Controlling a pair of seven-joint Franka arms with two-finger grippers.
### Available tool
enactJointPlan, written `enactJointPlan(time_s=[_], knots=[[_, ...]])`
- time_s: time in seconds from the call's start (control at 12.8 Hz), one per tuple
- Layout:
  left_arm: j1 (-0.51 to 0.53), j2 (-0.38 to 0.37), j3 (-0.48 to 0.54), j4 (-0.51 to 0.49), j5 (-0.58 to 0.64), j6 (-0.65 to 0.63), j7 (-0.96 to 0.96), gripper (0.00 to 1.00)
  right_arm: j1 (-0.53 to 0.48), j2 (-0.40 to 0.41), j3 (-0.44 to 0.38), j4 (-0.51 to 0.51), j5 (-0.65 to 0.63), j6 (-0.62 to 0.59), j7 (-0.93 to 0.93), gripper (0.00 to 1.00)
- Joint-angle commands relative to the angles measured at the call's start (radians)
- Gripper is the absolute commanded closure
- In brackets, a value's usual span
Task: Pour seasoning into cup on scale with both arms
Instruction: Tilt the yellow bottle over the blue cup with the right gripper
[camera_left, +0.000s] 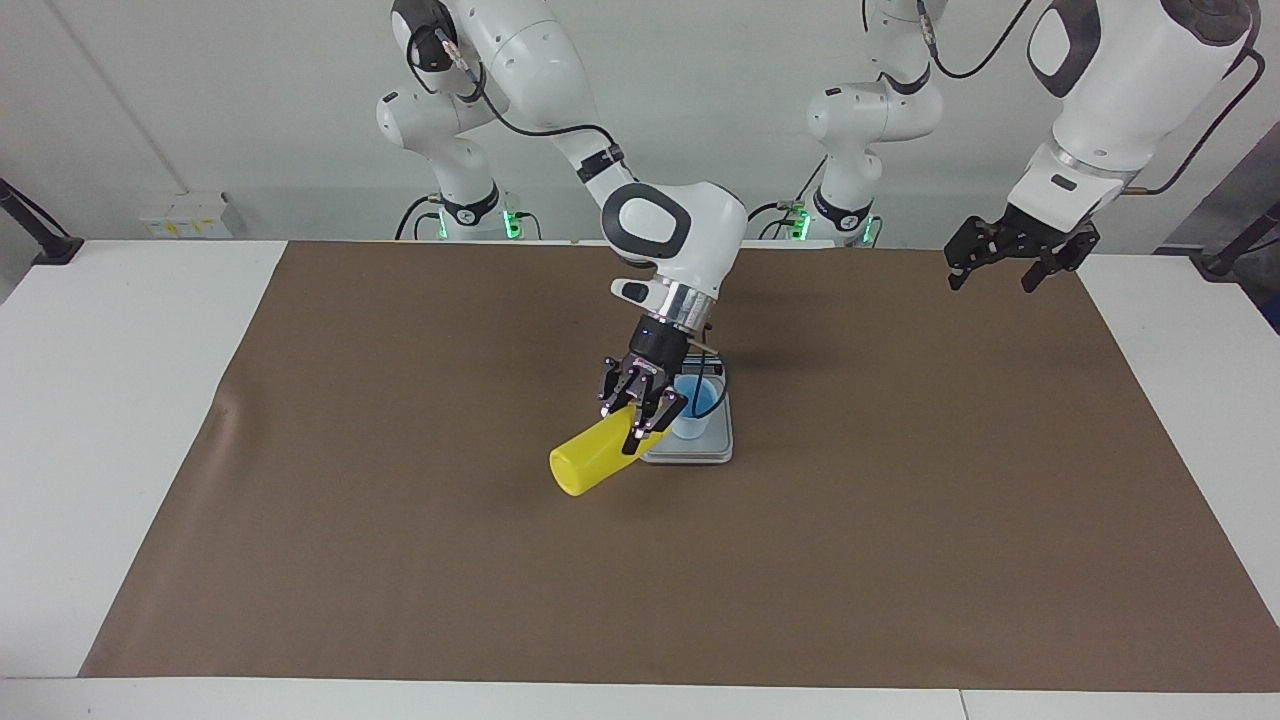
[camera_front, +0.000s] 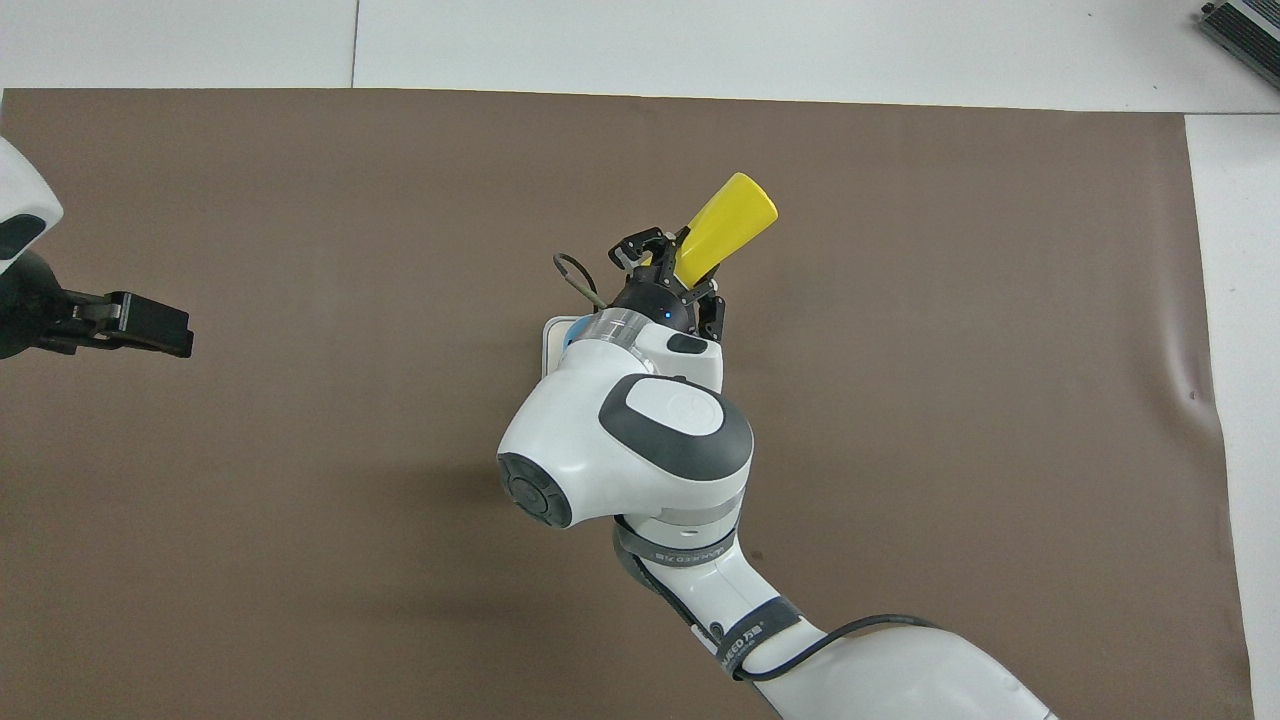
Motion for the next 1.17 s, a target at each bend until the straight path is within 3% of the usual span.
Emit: enactJointPlan(time_s=[0.0, 0.86, 1.09], knots=[[-0.001, -0.006, -0.003, -0.009, 0.014, 0.013, 0.003, 0.0, -0.005, -0.018, 0.002, -0.022, -0.047, 0.019, 0.037, 1.0], [-0.001, -0.008, -0.003, -0.018, 0.014, 0.022, 0.005, 0.0, -0.02, -0.02, 0.003, -0.01, -0.041, 0.042, 0.035, 1.0], [-0.001, -0.012, -0.004, -0.021, 0.014, 0.023, 0.005, 0.0, -0.037, -0.046, 0.003, -0.01, 0.031, 0.056, 0.037, 1.0]])
